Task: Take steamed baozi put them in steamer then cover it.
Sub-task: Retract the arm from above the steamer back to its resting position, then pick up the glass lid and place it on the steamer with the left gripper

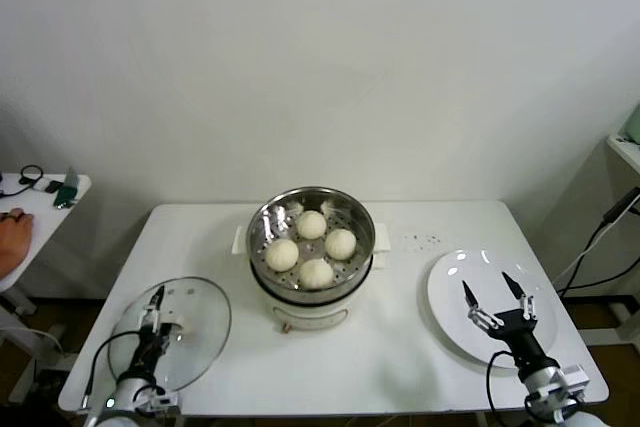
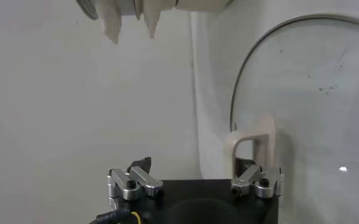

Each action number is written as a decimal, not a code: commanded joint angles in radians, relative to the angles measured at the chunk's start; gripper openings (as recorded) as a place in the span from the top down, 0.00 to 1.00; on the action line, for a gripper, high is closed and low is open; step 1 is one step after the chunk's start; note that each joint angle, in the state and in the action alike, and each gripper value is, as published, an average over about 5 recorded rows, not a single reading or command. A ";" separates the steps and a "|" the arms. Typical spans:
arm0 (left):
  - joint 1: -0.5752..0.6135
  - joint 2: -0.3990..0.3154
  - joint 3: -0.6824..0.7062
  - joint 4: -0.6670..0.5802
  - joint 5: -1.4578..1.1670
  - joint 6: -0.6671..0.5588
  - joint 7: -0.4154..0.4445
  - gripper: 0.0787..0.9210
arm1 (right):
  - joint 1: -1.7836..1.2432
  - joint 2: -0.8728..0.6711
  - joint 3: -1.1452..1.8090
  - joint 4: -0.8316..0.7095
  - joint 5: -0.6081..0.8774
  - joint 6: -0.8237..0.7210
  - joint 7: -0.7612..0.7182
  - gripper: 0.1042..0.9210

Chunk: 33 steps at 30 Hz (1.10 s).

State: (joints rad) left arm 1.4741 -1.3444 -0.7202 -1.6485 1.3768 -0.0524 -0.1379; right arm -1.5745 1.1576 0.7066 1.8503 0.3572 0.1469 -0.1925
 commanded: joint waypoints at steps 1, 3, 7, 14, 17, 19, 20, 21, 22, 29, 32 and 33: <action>-0.053 0.005 0.004 0.052 -0.033 -0.004 -0.018 0.12 | -0.007 0.012 -0.002 0.000 -0.026 0.002 -0.003 0.12; -0.054 0.004 0.006 0.055 -0.034 -0.007 -0.016 0.13 | -0.008 0.016 -0.002 0.000 -0.030 0.002 -0.005 0.12; -0.053 0.003 0.007 0.063 -0.032 -0.013 -0.013 0.22 | -0.008 0.024 -0.002 0.001 -0.035 0.002 -0.009 0.12; -0.052 0.001 0.006 0.080 -0.037 -0.020 -0.009 0.47 | -0.007 0.033 -0.004 0.005 -0.041 0.002 -0.016 0.12; -0.053 0.001 0.006 0.081 -0.041 -0.023 -0.008 0.57 | -0.006 0.037 -0.004 0.005 -0.044 0.002 -0.018 0.12; -0.051 0.002 0.007 0.076 -0.046 -0.024 -0.008 0.64 | -0.006 0.039 -0.005 0.005 -0.046 0.003 -0.019 0.12; -0.050 0.002 0.007 0.071 -0.049 -0.024 -0.008 0.68 | -0.006 0.041 -0.005 0.005 -0.047 0.003 -0.019 0.12; -0.047 0.003 0.008 0.063 -0.054 -0.024 -0.008 0.71 | -0.005 0.041 -0.005 0.004 -0.047 0.003 -0.020 0.12; -0.044 0.003 0.008 0.054 -0.057 -0.024 -0.008 0.74 | -0.005 0.042 -0.005 0.004 -0.047 0.004 -0.020 0.12; 0.006 0.009 0.013 -0.063 -0.096 0.000 -0.012 0.92 | 0.001 0.038 -0.005 -0.002 -0.047 0.004 -0.020 0.12; 0.041 0.011 0.013 -0.137 -0.106 0.029 -0.018 0.92 | 0.007 0.032 -0.005 -0.004 -0.045 0.003 -0.020 0.12; 0.056 0.011 0.012 -0.166 -0.108 0.044 -0.024 0.92 | 0.010 0.029 -0.005 -0.005 -0.044 0.002 -0.020 0.12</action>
State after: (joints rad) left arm 1.4584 -1.3361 -0.7073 -1.6396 1.3020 -0.0604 -0.1480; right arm -1.5714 1.1926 0.7020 1.8484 0.3121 0.1505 -0.2124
